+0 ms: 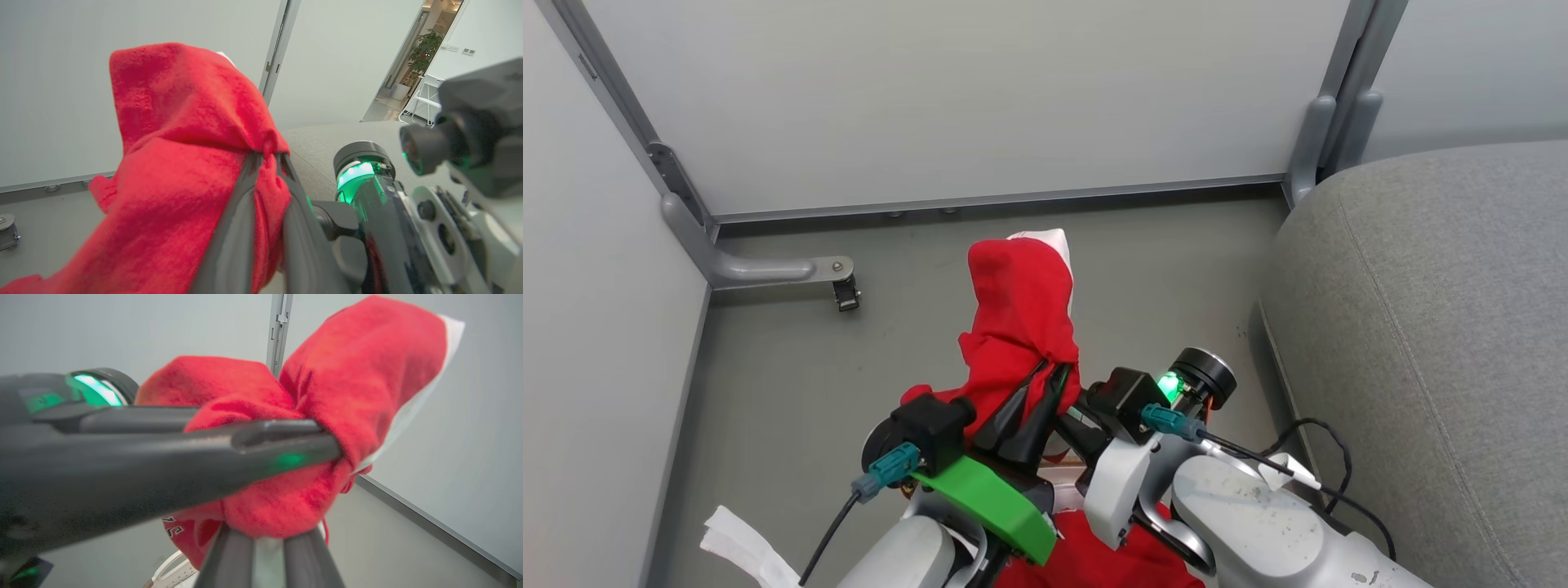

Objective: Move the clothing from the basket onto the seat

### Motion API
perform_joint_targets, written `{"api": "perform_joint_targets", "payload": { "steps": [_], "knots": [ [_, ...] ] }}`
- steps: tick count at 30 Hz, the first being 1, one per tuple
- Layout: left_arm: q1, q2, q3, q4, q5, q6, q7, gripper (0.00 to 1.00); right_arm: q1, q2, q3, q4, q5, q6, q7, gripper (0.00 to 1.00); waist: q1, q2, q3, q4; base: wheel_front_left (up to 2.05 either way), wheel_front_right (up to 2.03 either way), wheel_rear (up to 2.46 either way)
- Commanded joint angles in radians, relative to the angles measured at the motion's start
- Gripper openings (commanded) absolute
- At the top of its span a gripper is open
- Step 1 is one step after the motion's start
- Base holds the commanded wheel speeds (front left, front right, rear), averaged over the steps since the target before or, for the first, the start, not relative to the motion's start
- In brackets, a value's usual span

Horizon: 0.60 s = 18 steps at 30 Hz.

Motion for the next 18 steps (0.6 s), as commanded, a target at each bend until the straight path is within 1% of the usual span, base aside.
{"api": "perform_joint_targets", "payload": {
  "steps": [1, 3, 4, 5, 6, 8, 13, 18],
  "knots": [
    [-0.014, 0.011, 0.008, 0.001, 0.013, 0.0, -0.003, 0.0, 0.018, -0.003, -0.008, -0.004, 0.012, -0.001, -0.002, 0.0, 0.0, 0.0, 0.002, -0.008, 0.0, 0.0, 0.0],
    [-0.005, 0.013, 0.023, 0.002, 0.027, 0.0, -0.003, 0.0, 0.024, -0.003, -0.024, -0.004, 0.012, -0.001, -0.002, 0.0, 0.0, 0.0, 0.004, -0.023, 0.0, 0.0, 0.0],
    [-0.002, 0.013, 0.03, -0.001, 0.038, 0.0, -0.003, 0.22, 0.029, -0.003, -0.033, -0.002, 0.013, -0.001, -0.002, 0.0, 0.0, 0.0, 0.005, -0.032, 0.0, 0.0, 0.0],
    [0.004, 0.013, 0.04, -0.002, 0.044, 0.0, -0.002, 0.74, 0.036, -0.003, -0.041, -0.001, 0.011, -0.001, -0.002, 0.0, 0.0, 0.0, 0.007, -0.047, 0.0, 0.0, 0.0],
    [0.009, 0.016, 0.047, -0.003, 0.055, 0.0, -0.002, 1.0, 0.042, -0.003, -0.047, -0.001, 0.009, -0.001, -0.002, 0.0, 0.0, 0.0, 0.01, -0.063, 0.0, 0.0, 0.0],
    [0.015, 0.018, 0.061, -0.011, 0.077, 0.0, -0.002, 1.0, 0.055, -0.004, -0.069, -0.003, 0.009, -0.001, -0.002, 0.0, 0.0, 0.0, 0.015, -0.102, 0.0, 0.0, 0.0],
    [0.04, 0.038, 0.099, -0.014, 0.131, 0.0, -0.002, 1.0, 0.081, -0.004, -0.105, -0.003, 0.003, -0.001, -0.002, 0.0, 0.0, 0.0, 0.037, -0.263, 0.0, 0.0, 0.0],
    [0.048, 0.044, 0.116, -0.03, 0.164, 0.0, -0.002, 1.0, 0.093, -0.002, -0.155, -0.009, -0.022, -0.001, -0.002, 0.0, 0.0, 0.0, 0.071, -0.417, 0.0, 0.0, 0.0]
  ]
}}
